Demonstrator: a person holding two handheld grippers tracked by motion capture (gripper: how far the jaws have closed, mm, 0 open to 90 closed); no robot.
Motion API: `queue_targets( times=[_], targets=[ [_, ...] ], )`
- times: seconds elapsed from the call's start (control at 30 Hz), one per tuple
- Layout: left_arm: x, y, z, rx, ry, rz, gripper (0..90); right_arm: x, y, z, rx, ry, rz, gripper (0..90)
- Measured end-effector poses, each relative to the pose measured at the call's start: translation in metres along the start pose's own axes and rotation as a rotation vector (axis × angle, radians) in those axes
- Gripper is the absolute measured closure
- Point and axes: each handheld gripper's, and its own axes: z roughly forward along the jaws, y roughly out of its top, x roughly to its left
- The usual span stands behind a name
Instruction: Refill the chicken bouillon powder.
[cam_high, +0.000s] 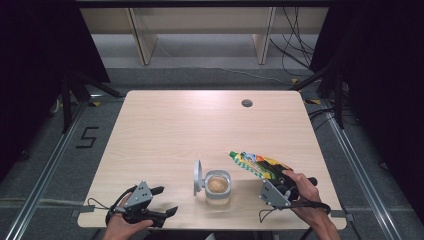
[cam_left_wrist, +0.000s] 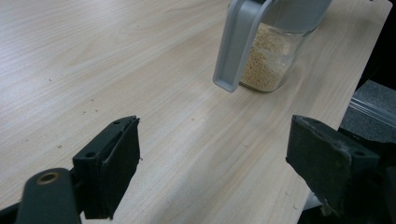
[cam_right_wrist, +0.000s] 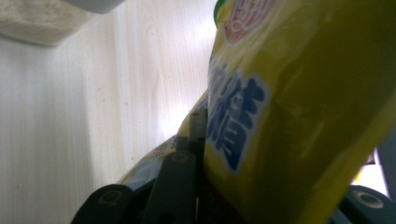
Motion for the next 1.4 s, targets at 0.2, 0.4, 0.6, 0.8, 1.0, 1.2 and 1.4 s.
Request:
queue_targets(
  times=[0.2, 0.4, 0.6, 0.8, 1.0, 1.2, 1.4],
  targets=[
    [0.002, 0.000, -0.001, -0.004, -0.004, 0.021, 16.8, -0.007, -0.005, 0.014, -0.013, -0.001, 0.155, 82.9],
    [0.001, 0.001, -0.003, -0.009, 0.006, -0.008, 16.8, -0.018, -0.007, 0.030, -0.073, -0.021, 0.243, 83.9],
    [0.001, 0.001, -0.003, -0.015, -0.002, -0.003, 16.8, -0.020, -0.012, 0.049, -0.078, -0.027, 0.370, 84.8],
    [0.001, 0.002, -0.005, -0.018, 0.004, -0.001, 16.8, -0.018, -0.017, 0.061, -0.090, -0.036, 0.465, 85.7],
    [-0.001, 0.002, -0.005, -0.032, -0.002, -0.008, 16.8, -0.012, -0.026, 0.067, -0.093, -0.044, 0.547, 85.8],
    [0.000, 0.002, -0.005, -0.027, -0.001, -0.002, 16.8, -0.008, -0.035, 0.061, -0.101, -0.058, 0.610, 84.4],
    [0.000, 0.002, -0.005, -0.022, -0.001, 0.001, 16.8, -0.008, -0.043, 0.055, -0.100, -0.079, 0.632, 82.4]
  ],
)
